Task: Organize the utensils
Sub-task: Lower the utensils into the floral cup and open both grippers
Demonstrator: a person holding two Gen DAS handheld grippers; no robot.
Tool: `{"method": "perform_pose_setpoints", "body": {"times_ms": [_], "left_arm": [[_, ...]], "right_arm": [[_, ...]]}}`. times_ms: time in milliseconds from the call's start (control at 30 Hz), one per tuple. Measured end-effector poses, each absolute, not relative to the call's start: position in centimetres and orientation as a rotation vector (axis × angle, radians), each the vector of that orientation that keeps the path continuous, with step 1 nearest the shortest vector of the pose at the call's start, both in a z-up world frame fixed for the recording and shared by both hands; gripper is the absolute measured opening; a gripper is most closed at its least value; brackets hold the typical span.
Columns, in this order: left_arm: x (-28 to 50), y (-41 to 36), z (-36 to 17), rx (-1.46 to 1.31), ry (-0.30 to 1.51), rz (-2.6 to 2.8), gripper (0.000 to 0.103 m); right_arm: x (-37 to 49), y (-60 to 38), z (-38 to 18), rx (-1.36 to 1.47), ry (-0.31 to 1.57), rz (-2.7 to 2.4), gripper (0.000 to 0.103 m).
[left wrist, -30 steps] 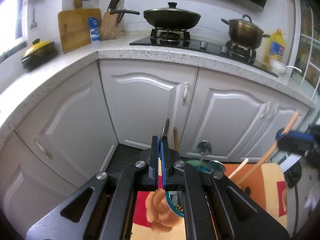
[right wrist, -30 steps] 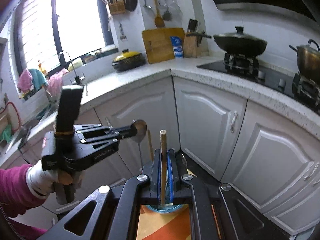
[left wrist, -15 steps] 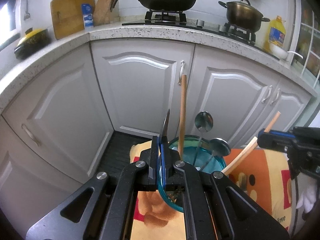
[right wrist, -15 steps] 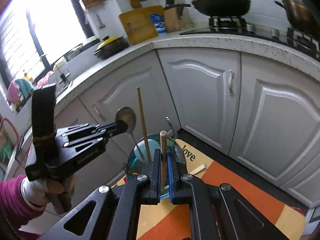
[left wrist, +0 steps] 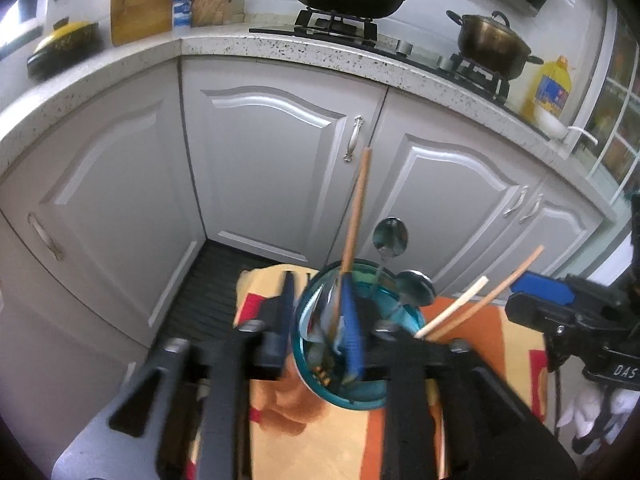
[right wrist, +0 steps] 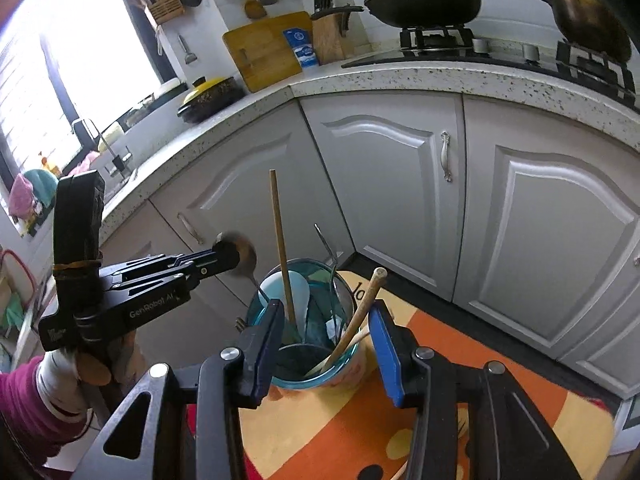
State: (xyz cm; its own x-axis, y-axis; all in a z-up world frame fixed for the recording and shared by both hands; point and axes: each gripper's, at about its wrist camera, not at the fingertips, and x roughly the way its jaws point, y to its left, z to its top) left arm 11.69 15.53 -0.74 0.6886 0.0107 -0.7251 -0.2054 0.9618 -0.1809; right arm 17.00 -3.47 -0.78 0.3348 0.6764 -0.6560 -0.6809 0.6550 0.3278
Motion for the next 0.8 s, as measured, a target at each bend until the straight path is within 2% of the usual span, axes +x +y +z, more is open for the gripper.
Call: {"method": "perform_pose_setpoints", "body": {"times_ms": [400, 533, 800], "left_arm": [[9.7, 13.6, 0.5, -0.23, 0.796, 0.11, 0.032], [9.0, 12.8, 0.9, -0.218, 0.793, 0.111, 0.038], [7.7, 11.1, 1.6, -0.204, 0.781, 0.107, 0.044]], "right_arm": [[15.3, -4.8, -0.4, -0.013, 0.855, 0.88, 0.042], [14.5, -4.8, -0.1, -0.025, 0.842, 0.878, 0.042], [12.4, -5.4, -0.1, -0.044, 0.823, 0.852, 0.042]]}}
